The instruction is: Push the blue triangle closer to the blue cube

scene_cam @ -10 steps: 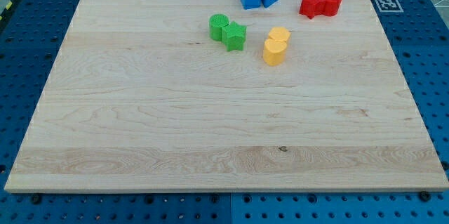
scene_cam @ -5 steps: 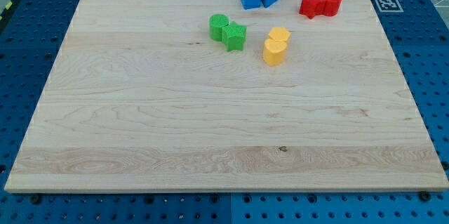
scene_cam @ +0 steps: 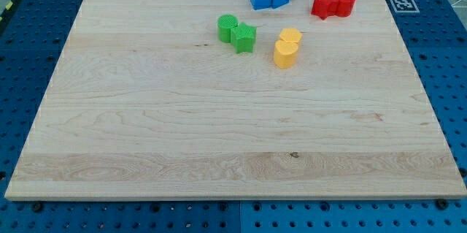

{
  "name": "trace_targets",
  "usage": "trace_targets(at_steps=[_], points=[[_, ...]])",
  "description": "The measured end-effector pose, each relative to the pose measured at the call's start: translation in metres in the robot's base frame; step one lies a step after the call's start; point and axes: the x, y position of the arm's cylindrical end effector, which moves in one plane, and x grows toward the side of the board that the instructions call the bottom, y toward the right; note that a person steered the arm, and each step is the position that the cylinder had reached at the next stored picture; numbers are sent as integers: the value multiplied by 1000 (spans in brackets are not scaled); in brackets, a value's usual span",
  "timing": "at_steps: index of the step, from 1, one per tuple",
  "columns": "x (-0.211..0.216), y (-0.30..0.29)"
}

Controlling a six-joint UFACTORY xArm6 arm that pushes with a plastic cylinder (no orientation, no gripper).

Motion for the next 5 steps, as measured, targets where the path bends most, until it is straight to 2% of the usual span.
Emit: trace_targets(at_steps=[3, 5], points=[[0, -26], [-10, -22]])
